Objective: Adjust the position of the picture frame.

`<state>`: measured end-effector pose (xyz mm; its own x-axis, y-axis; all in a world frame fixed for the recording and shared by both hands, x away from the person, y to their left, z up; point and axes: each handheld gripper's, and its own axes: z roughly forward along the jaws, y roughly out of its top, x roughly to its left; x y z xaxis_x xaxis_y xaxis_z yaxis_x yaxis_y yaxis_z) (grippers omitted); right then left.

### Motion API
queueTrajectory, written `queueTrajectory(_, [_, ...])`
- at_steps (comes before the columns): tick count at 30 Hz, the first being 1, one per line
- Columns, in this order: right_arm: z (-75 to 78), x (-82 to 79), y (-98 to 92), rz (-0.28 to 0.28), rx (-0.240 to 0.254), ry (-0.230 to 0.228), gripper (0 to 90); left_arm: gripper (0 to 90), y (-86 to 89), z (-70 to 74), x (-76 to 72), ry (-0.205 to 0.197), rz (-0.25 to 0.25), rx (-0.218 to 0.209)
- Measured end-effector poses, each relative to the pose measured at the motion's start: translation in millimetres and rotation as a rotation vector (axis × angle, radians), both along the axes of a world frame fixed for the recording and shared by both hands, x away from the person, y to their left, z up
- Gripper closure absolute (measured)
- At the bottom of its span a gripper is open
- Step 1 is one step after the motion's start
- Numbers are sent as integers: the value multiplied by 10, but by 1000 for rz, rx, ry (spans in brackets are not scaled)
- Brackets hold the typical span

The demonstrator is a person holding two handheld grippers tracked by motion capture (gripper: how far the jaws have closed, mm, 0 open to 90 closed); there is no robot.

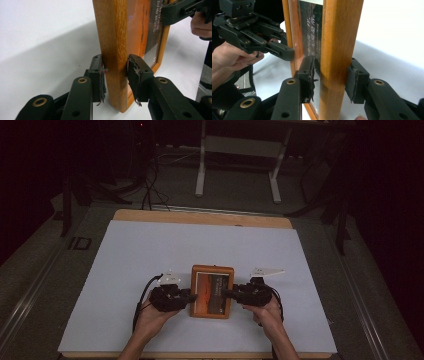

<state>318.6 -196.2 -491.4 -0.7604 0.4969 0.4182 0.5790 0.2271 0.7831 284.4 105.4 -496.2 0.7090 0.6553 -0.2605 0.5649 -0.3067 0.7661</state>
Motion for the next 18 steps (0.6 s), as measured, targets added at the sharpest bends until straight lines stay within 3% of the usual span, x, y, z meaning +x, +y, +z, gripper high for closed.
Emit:
queueTrajectory(6, [-31, 38, 12, -23, -24, 3, 598, 653, -53, -6, 11, -14, 24, 33])
queueTrajectory(11, [-23, 76, 54, -29, -64, -1, 576, 646, -51, -20, 38, -3, 32, 34])
queueTrajectory(18, [-55, 189, 99, -33, -84, 34, 541, 624, -62, -40, 85, 16, 43, 44])
